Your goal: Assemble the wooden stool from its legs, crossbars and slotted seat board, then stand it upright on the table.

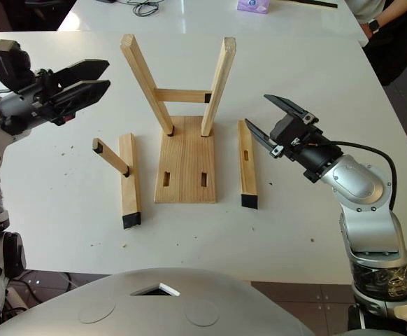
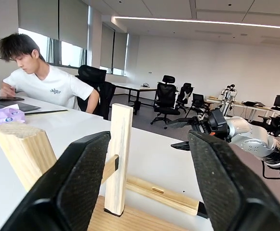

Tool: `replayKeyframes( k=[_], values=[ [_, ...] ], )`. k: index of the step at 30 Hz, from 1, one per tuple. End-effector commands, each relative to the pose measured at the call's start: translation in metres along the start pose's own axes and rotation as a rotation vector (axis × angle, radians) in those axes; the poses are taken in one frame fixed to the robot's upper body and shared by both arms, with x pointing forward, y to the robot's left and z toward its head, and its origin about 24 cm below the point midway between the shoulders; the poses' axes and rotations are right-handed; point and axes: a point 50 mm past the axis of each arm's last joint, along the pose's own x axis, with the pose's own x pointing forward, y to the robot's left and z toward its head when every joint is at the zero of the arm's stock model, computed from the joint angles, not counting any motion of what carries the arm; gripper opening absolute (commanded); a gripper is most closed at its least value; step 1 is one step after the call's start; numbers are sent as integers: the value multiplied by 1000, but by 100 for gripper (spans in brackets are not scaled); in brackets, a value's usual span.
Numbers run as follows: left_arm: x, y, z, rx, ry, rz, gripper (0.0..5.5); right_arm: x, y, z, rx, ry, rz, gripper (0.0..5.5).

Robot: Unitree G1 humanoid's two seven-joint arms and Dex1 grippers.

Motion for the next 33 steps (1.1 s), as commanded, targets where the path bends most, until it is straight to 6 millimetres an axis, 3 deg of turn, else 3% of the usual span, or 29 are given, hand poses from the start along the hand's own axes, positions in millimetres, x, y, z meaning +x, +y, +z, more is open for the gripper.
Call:
replayKeyframes(
  k=[1, 6, 12, 15, 17, 23, 26, 29, 33],
  values=[
    [0, -1, -11, -13, 69, -1, 304, 2, 1, 1, -9, -9, 1, 281],
    [-1, -2, -9, -3, 84, -23, 304, 2, 3, 2, -6, -12, -1, 281],
    [8, -3, 32, 45, -28, -57, 304, 2, 3, 5, -7, -18, -6, 281],
    [9, -4, 36, 43, -54, -57, 304, 1, 5, 6, -4, -20, -2, 281],
    [8, -6, 25, 15, -39, -50, 304, 1, 6, 6, -1, -20, 4, 281],
    [-17, -16, -83, -166, 169, 37, 304, 1, 8, 6, 11, -17, 27, 281],
    [-22, -19, -112, -212, 199, 67, 304, 1, 9, 7, 12, -20, 36, 281],
    [-16, -16, -104, -194, 144, 72, 304, 1, 7, 8, 10, -23, 41, 281],
    [-4, -5, -58, -126, 15, 58, 304, 1, 7, 8, 11, -22, 34, 281]
  ],
)
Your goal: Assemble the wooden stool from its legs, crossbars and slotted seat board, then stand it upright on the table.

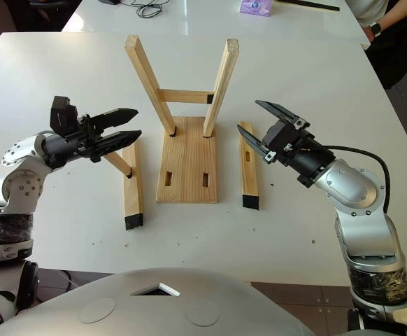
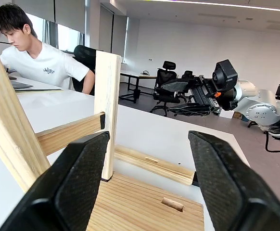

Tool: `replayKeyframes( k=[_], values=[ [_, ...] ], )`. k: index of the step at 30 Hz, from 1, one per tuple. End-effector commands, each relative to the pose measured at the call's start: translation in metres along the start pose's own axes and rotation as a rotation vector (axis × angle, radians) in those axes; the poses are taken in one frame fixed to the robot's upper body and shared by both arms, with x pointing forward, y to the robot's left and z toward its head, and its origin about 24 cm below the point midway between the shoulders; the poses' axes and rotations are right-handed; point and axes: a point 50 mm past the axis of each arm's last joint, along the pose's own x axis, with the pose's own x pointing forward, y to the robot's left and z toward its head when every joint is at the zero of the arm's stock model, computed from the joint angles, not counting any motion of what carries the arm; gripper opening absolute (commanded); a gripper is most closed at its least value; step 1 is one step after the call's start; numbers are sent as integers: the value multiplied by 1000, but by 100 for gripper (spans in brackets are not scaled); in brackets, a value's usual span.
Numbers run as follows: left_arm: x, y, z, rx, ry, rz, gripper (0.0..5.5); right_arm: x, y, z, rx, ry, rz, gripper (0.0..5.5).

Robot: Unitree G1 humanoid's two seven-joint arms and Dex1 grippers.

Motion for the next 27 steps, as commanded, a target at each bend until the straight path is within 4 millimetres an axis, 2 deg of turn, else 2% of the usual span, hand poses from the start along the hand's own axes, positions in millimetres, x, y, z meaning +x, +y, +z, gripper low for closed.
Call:
replayKeyframes(
  k=[1, 3, 6, 8, 9, 11, 13, 16, 18, 22, 27],
  values=[
    [2, 7, 19, -51, -33, 48, 304, 0, -2, 3, -6, -2, -10, 281],
    [7, 4, 44, -8, -79, 24, 304, 0, -1, 4, -5, -5, -18, 281],
    [16, -12, 85, 68, -141, -47, 304, -2, -3, 4, -4, -5, -38, 281],
    [23, -27, 99, 97, -128, -110, 304, -3, -6, 4, -2, -4, -56, 281],
    [27, -37, 97, 98, -75, -149, 304, -3, -7, 4, -3, -4, -65, 281],
    [30, -53, 81, 60, 44, -180, 304, -4, -10, 5, -3, -7, -77, 281],
    [28, -67, 52, 18, 197, -173, 304, -6, -11, 5, -3, -3, -91, 281],
    [13, -81, 11, -61, 388, -105, 304, -9, -12, 5, 0, 3, -108, 281],
    [2, -89, -8, -101, 482, -49, 304, -11, -11, 5, 3, 5, -111, 281],
    [-14, -93, -28, -188, 572, 112, 304, -13, -8, 5, 6, 11, -109, 281],
    [-28, -93, -53, -265, 684, 188, 304, -13, -5, 5, 13, 13, -117, 281]
  ],
)
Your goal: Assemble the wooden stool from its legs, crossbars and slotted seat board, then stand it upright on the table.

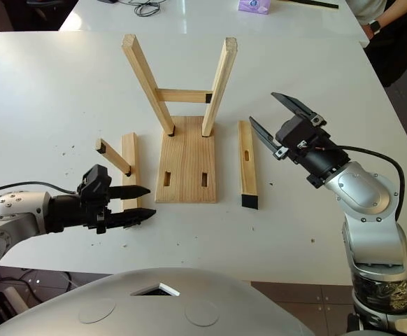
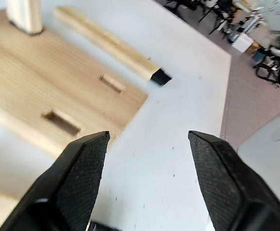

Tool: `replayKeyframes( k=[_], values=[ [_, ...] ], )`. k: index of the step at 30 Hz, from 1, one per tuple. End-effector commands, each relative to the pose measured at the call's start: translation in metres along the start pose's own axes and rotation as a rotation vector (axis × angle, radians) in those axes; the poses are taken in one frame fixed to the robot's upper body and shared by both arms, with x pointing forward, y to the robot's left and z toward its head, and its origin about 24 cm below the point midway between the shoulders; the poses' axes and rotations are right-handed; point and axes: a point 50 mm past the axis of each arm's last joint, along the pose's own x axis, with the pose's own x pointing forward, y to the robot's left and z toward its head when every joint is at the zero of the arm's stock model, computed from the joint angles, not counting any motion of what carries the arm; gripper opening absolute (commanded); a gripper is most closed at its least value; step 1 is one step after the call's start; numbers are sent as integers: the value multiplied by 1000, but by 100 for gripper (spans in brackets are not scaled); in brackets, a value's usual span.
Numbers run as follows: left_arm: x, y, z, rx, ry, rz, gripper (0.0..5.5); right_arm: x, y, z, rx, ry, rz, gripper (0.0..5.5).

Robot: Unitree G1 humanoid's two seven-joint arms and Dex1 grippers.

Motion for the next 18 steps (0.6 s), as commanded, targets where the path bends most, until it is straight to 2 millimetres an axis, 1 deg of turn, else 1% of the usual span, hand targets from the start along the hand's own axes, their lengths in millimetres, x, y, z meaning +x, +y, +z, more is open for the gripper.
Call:
replayKeyframes(
  k=[1, 5, 9, 14, 18],
  values=[
    [1, 9, -22, -54, 109, 64, 304, -1, 2, 2, 4, -2, -7, 281],
    [1, 19, -38, -67, 175, 106, 304, -1, 2, 1, 5, 0, -8, 281],
    [-7, 26, -48, -41, 249, 123, 304, -1, 3, 1, 6, 2, -9, 281],
    [-21, 42, -36, 30, 276, 153, 304, -2, 6, 0, 8, 9, -13, 281],
    [-30, 51, -22, 94, 291, 165, 304, -4, 9, 0, 8, 16, -18, 281]
  ],
)
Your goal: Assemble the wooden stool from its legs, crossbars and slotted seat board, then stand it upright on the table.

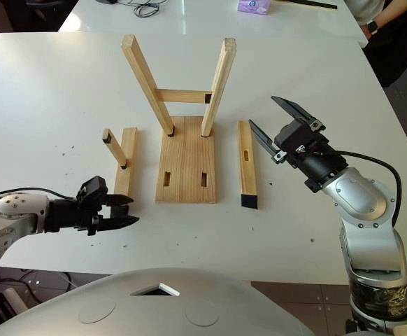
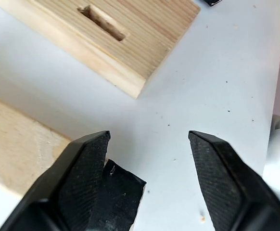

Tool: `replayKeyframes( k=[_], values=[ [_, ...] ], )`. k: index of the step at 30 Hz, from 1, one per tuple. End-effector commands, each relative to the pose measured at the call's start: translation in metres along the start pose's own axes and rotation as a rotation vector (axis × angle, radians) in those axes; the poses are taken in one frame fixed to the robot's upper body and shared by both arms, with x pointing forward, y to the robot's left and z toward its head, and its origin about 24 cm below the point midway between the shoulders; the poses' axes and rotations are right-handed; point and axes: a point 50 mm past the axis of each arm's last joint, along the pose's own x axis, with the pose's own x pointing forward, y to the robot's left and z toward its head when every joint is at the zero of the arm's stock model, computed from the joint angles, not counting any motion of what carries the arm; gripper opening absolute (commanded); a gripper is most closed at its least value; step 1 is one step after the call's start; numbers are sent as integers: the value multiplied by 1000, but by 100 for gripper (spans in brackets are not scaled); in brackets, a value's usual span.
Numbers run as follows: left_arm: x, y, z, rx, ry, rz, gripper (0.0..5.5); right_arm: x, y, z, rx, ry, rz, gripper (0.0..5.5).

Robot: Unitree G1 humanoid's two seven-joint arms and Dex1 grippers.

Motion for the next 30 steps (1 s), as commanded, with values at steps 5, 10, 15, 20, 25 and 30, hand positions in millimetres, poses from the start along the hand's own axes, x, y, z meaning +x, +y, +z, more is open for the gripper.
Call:
replayKeyframes(
  k=[5, 10, 15, 20, 25, 30],
  values=[
    [-23, 23, 10, 74, 77, 102, 304, -3, 5, 0, 0, 13, -7, 281],
    [-40, 31, 39, 119, -31, 225, 304, -4, 4, 1, -5, 18, -10, 281],
    [-43, 26, 55, 53, -93, 334, 304, -8, 5, 0, -4, 29, -20, 281],
    [-35, 25, 37, -178, -80, 473, 372, -10, 6, 0, -6, 37, -22, 281],
    [-28, 24, 21, -423, -98, 597, 422, -10, 5, 0, -10, 37, -21, 281],
    [-14, 22, 18, -512, -115, 636, 422, -8, 3, 0, -14, 28, -16, 281]
  ],
)
